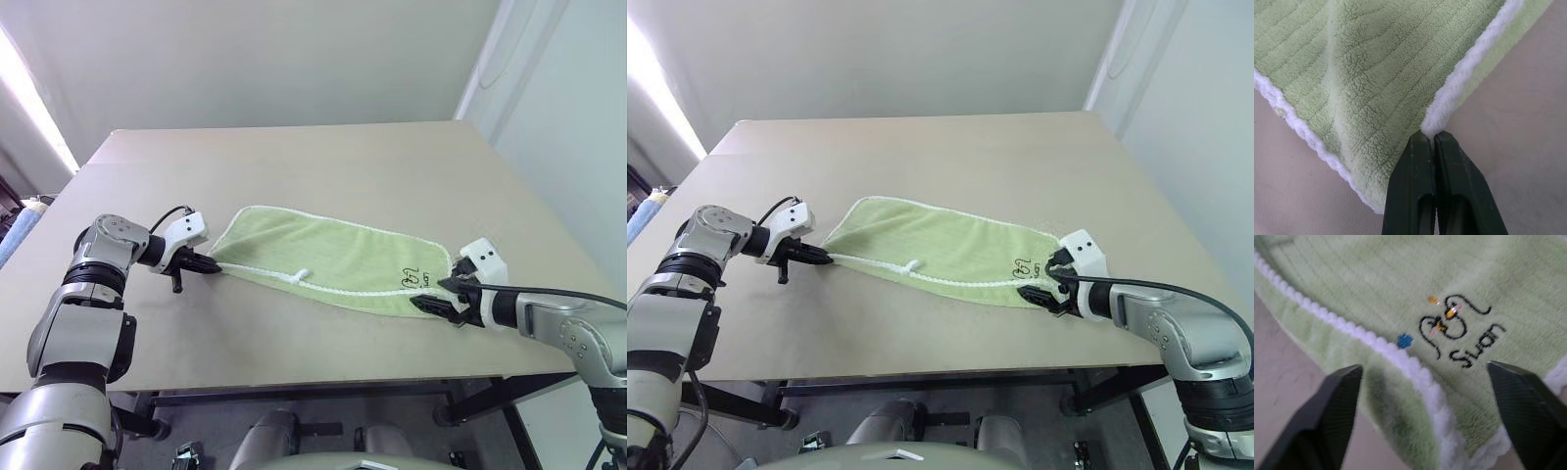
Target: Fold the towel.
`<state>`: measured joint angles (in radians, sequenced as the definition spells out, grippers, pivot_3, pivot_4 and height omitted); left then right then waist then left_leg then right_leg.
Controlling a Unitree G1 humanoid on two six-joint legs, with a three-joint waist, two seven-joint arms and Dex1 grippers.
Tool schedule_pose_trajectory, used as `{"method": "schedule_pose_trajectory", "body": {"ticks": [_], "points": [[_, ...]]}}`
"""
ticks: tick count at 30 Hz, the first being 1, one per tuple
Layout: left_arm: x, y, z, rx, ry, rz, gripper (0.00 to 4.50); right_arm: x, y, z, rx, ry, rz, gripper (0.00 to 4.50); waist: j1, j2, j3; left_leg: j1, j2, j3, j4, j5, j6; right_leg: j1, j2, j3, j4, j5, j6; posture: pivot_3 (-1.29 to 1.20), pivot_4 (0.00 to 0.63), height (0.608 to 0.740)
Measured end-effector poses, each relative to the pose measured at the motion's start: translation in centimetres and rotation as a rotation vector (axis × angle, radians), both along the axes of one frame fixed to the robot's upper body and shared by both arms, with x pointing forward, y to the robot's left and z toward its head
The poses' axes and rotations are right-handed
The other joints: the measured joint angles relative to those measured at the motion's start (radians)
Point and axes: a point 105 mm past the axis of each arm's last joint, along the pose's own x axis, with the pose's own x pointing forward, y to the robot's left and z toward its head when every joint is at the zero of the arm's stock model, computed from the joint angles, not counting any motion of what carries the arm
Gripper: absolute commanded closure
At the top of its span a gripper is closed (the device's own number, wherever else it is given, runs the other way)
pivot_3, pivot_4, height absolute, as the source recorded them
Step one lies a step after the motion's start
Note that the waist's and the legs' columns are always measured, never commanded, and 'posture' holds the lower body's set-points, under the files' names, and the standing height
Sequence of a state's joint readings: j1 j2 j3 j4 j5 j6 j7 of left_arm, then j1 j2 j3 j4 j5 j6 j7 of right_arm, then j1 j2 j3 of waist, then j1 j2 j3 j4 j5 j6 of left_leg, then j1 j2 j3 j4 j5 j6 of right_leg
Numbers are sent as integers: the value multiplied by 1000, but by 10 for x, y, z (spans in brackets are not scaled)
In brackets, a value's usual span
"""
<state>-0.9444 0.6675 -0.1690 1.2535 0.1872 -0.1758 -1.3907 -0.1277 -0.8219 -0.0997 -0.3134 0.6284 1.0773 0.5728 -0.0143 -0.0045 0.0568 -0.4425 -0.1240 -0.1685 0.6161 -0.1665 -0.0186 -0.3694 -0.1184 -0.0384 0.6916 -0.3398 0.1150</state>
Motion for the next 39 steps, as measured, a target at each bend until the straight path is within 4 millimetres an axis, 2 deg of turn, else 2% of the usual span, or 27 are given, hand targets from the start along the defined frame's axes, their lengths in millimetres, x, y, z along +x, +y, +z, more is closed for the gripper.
{"method": "schedule_pose_trajectory", "body": {"ticks": [3, 8, 9, 19, 21, 23, 25, 29, 34, 39], "points": [[0, 1, 0, 3, -4, 0, 4500, -4, -2, -2, -16, 5, 11, 2443, 0, 0, 0, 0, 0, 0, 0, 0, 0, 0, 0, 0, 0, 0, 0, 0, 0, 694], [0, 2, 0, 11, -7, 2, 4500, -9, 5, 1, -13, -11, 57, 4325, -3, 0, 0, 0, 0, 0, 1, 0, 0, 0, 0, 0, 1, 0, 0, 0, 0, 694], [0, 3, 0, 12, -7, 3, 4500, -10, 6, 2, -13, -17, 64, 4473, -2, 0, 0, 0, 0, 0, 1, 0, 0, 0, 0, 0, 1, 0, 0, 0, 0, 694], [2, 2, 0, 8, -13, 17, 4500, -9, 1, 22, -13, -145, 61, 4473, 0, 0, 0, 0, 0, 0, 2, 0, 0, 0, 0, 0, 2, 0, 0, 0, 0, 694], [7, -1, 6, -35, -25, 47, 4500, -6, -2, 28, -15, -182, 52, 4473, 0, -1, 0, 0, 0, 0, 3, 0, 0, 0, 0, 0, 3, 0, 0, 0, 0, 694], [18, -8, 22, -111, -69, 96, 4500, -2, -5, 33, -29, -220, 42, 4473, 2, -2, 1, 0, 0, 0, 5, 0, 0, 0, 0, 0, 5, 0, 0, 0, 0, 694], [34, -14, 44, -186, -145, 155, 4500, 8, -11, 40, -37, -266, 14, 4473, 1, -3, 1, 0, 0, 0, 7, 0, 0, 1, 0, 0, 6, 0, 1, 0, 0, 694], [64, -27, 81, -278, -330, 289, 4500, 43, -31, 65, -78, -447, -116, 4473, -1, -3, 1, 0, 0, 0, 10, 0, 0, 2, 0, 0, 7, 1, 2, 0, 0, 694], [90, -37, 105, -319, -494, 450, 4500, 87, -45, 97, -93, -690, -256, 4473, -6, -3, 1, 0, 0, 2, 10, 0, 0, 0, 0, 2, 8, 2, 3, 0, 0, 694], [104, -41, 128, -323, -639, 543, 4500, 116, -47, 121, -152, -891, -326, 4473, -7, -3, 1, -1, -2, 2, 10, 0, 0, -1, 0, 3, 9, 2, 3, 0, 0, 694]]}}
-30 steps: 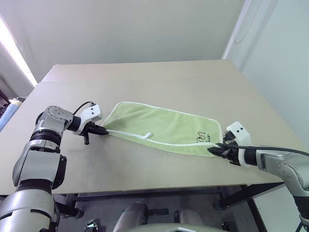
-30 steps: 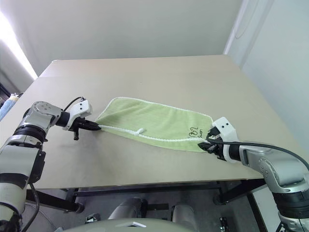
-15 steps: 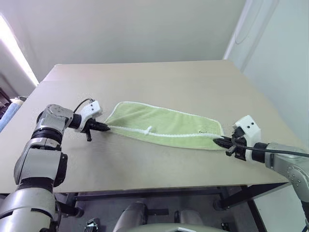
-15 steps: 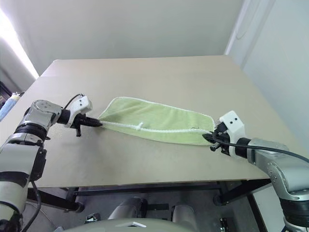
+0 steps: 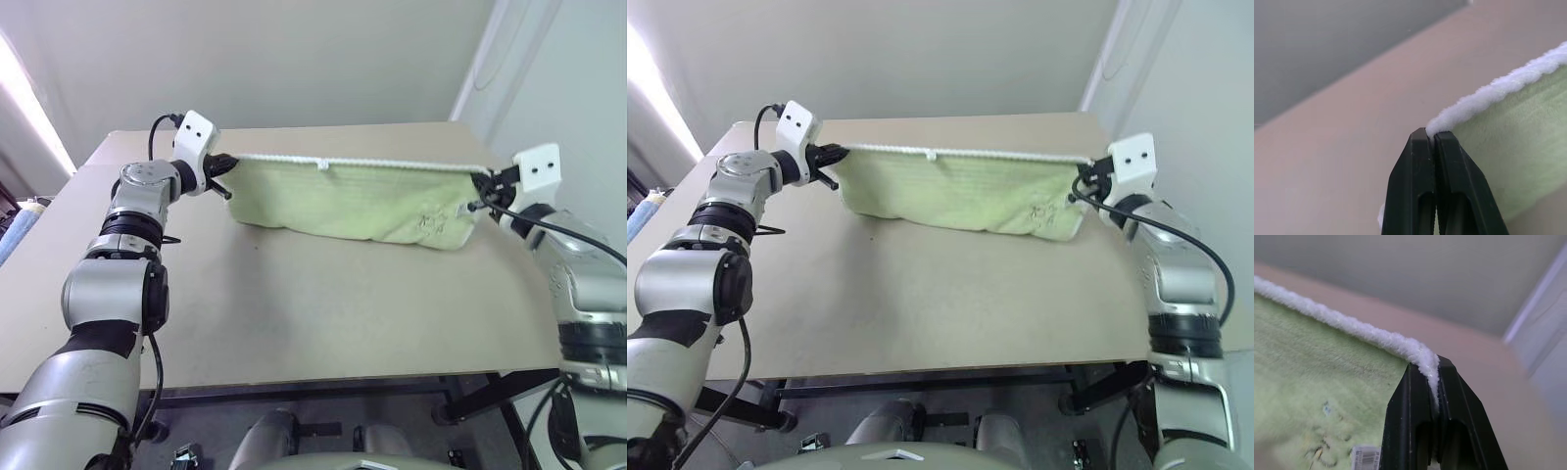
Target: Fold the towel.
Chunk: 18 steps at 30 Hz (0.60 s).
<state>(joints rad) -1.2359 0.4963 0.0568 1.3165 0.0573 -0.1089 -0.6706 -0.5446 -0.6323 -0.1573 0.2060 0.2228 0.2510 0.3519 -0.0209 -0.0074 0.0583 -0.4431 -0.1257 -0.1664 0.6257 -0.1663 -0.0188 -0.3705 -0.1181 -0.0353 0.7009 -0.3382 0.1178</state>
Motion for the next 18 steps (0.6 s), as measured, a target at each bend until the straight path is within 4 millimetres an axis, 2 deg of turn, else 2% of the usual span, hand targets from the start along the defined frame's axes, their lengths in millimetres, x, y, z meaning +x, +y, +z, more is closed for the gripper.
{"method": "schedule_pose_trajectory", "body": {"ticks": [4, 6, 9, 12, 15, 18], "points": [[3, -5, 27, 21, -82, -3, 4500, 16, -4, 10, 7, -87, -63, 4473, -3, 0, 0, 0, -1, 2, 0, 0, 0, 1, 0, 2, 1, 0, 0, 0, 0, 694], [-1, -2, 32, 48, -74, -59, 4500, 17, -6, 14, -1, -111, -67, 4473, -6, 0, 0, 0, -1, 2, 0, 0, 0, 0, 0, 2, 1, 0, 0, 0, 0, 694], [-20, 8, 26, 121, 25, -228, 4500, 13, -6, 7, -14, -86, -44, 4473, -22, 0, 0, 0, -1, 2, -2, 0, 0, 0, 1, 2, 1, 0, 0, 0, 0, 694], [-42, 21, 12, 195, 148, -374, 4500, 1, -4, -15, -21, -1, 27, 4473, -34, 0, 0, 1, -1, 2, -3, 0, 0, 1, 1, 3, 2, 0, 0, 0, 0, 694], [-58, 34, -7, 236, 255, -432, 4500, -16, 3, -33, -15, 78, 114, 4473, -46, 1, 0, 1, -1, 2, -2, 0, 0, 1, 1, 3, 5, 0, 0, 0, 0, 694], [-71, 47, -21, 263, 340, -457, 4500, -32, 12, -42, 25, 138, 196, 4473, -51, 1, 0, 1, -1, 2, 0, 0, 0, 0, 1, 4, 7, 0, 0, 0, 0, 694]]}}
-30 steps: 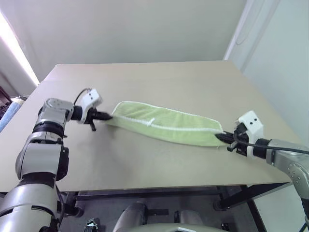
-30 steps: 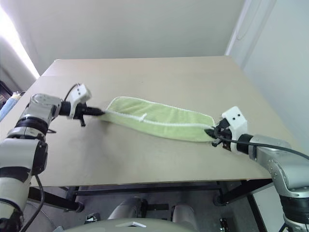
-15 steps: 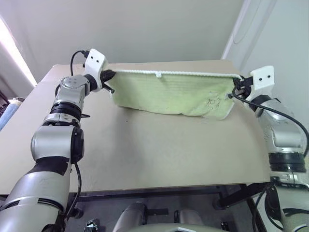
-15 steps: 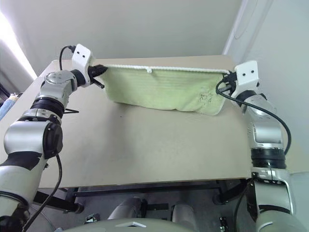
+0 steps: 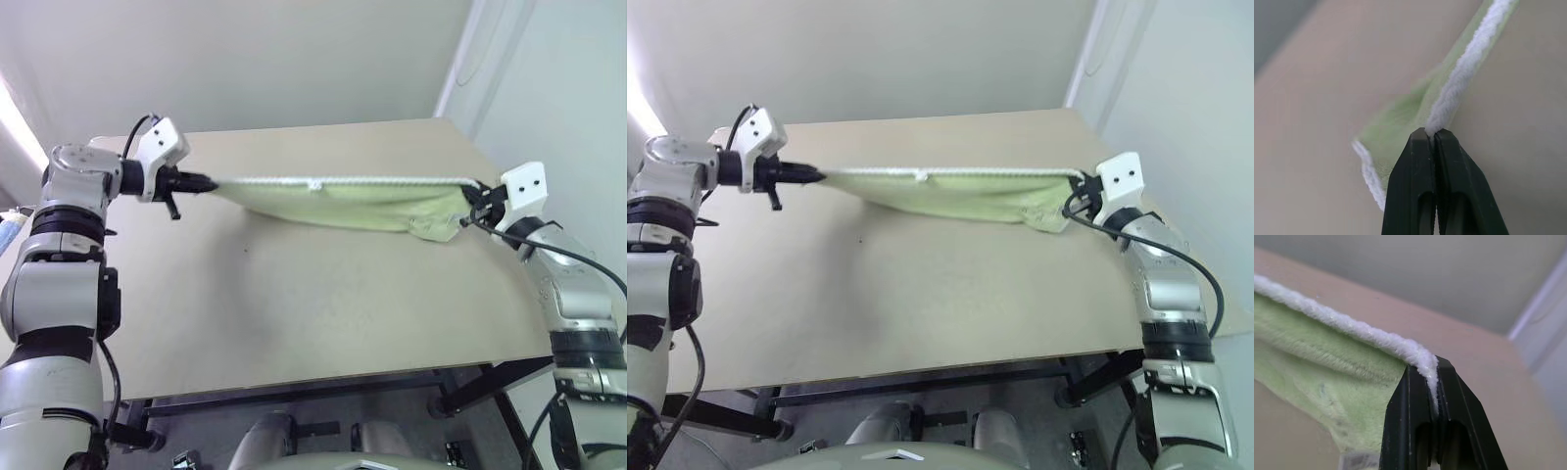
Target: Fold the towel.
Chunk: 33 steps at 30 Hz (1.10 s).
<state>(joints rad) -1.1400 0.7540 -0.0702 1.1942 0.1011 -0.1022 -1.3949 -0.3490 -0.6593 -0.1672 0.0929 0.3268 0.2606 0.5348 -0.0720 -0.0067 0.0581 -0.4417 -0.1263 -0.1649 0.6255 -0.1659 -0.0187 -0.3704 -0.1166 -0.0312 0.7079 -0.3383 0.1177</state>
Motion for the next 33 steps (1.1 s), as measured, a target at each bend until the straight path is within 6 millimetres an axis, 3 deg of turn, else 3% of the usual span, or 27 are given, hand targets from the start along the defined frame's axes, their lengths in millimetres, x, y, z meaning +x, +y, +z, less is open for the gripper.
{"method": "schedule_pose_trajectory", "body": {"ticks": [9, 18, 27, 33], "points": [[-34, 24, -20, 103, 182, -31, 4500, -52, 18, -18, 23, 181, 219, 4473, 10, 0, 0, 0, 0, -1, 1, -1, -1, -3, -1, 2, -1, -1, -2, 0, 0, 694], [-72, 31, -35, 150, 333, -49, 4500, -98, 26, -24, 70, 387, 310, 4473, 29, 1, 0, 0, 2, -1, -4, -2, -3, -4, -2, 3, -2, -4, -8, 0, 0, 694], [-108, 37, -69, 165, 491, -49, 4500, -117, 38, -28, 114, 525, 302, 4473, 35, 1, 0, 0, 2, 1, -9, -2, -3, -4, -3, 4, -6, -6, -11, 0, 0, 694], [-110, 40, -66, 153, 501, -30, 4500, -141, 48, -28, 149, 565, 304, 4473, 57, 1, 0, -2, 3, 2, -14, -2, -3, -9, -4, 4, -9, -7, -13, 0, 0, 694]]}}
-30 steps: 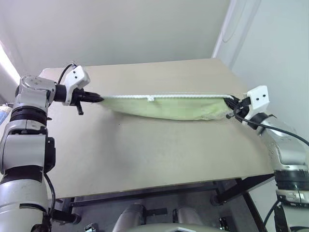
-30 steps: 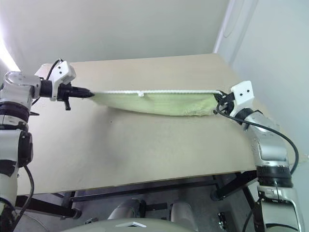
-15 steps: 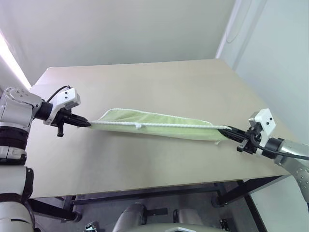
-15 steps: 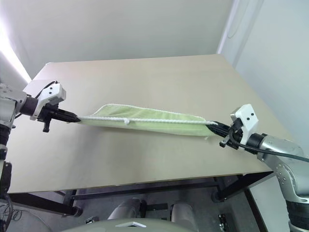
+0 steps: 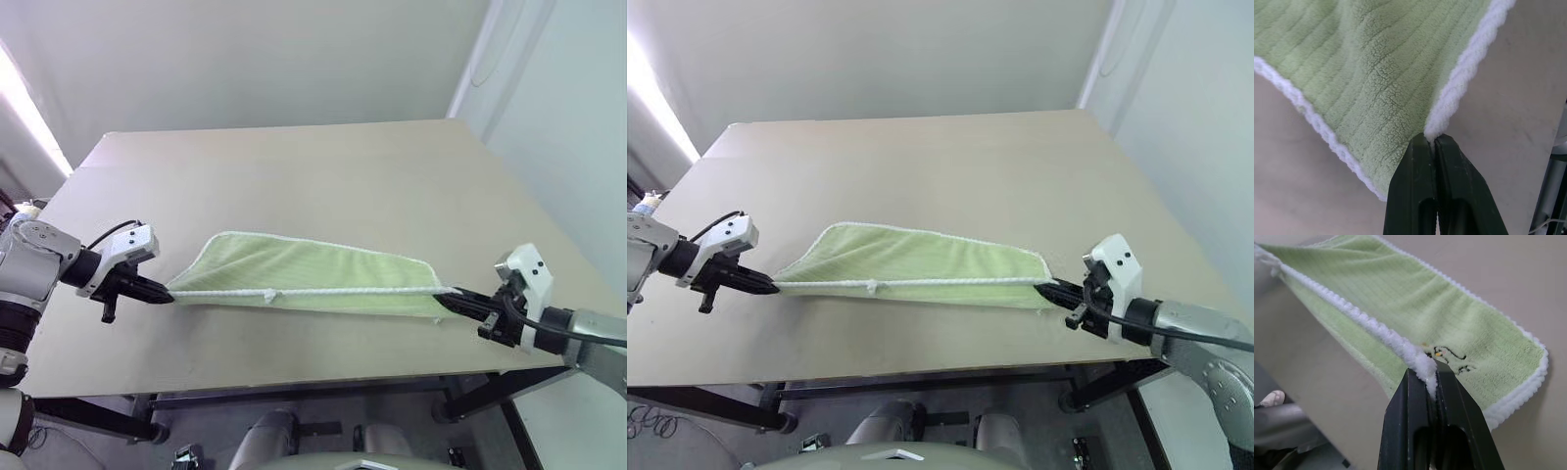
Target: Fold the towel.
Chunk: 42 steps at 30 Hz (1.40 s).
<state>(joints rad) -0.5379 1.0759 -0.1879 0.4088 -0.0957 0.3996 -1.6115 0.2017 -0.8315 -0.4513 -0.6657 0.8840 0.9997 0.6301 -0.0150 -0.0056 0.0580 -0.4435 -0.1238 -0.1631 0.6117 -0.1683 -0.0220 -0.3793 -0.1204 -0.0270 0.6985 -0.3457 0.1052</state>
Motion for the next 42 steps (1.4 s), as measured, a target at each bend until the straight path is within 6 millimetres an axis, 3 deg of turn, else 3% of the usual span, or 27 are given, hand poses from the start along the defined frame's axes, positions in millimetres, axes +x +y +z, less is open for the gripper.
{"method": "schedule_pose_trajectory", "body": {"ticks": [5, 11, 14, 17, 25, 36, 42], "points": [[1, -1, 0, -12, -3, 6, 4500, -13, -1, -5, 18, 32, -37, 4473, 3, 0, 0, 1, 0, 1, 1, 0, 0, 2, 0, 0, -1, 0, 0, 0, 0, 694], [23, -20, -3, -74, -39, 10, 4500, -9, -9, -11, -19, 32, -103, 4473, 3, -1, 0, 2, 0, 3, 2, 0, 0, 5, -2, -1, -1, 0, 0, 0, 0, 694], [30, -26, -2, -84, -54, 3, 4500, 2, -18, -21, -18, 27, -197, 4473, -1, -2, -1, 2, 0, 4, 2, 0, 0, 5, -3, -1, -1, 0, 0, 0, 0, 694], [50, -40, -3, -120, -118, 9, 4500, 18, -26, -29, -8, 0, -289, 4473, 2, -1, -1, 1, 0, 4, 1, 0, 1, 3, -3, -2, -1, 1, 1, 0, 0, 694], [92, -46, -5, -94, -253, 105, 4500, 48, -26, -28, -18, -111, -356, 4473, 2, -3, -1, 2, 0, 3, 3, 2, 3, 4, -1, -3, -1, 4, 7, 0, 0, 694], [121, -64, -18, -43, -368, 194, 4500, 76, -38, -50, -63, -88, -430, 4473, 1, -4, -1, 2, 0, 3, 4, 2, 3, 5, 0, -3, 0, 6, 11, 0, 0, 694], [127, -65, -25, -8, -397, 232, 4500, 86, -37, -58, -82, -77, -435, 4473, 0, -4, -1, 1, 0, 3, 4, 2, 4, 5, 1, -3, 0, 6, 11, 0, 0, 694]]}}
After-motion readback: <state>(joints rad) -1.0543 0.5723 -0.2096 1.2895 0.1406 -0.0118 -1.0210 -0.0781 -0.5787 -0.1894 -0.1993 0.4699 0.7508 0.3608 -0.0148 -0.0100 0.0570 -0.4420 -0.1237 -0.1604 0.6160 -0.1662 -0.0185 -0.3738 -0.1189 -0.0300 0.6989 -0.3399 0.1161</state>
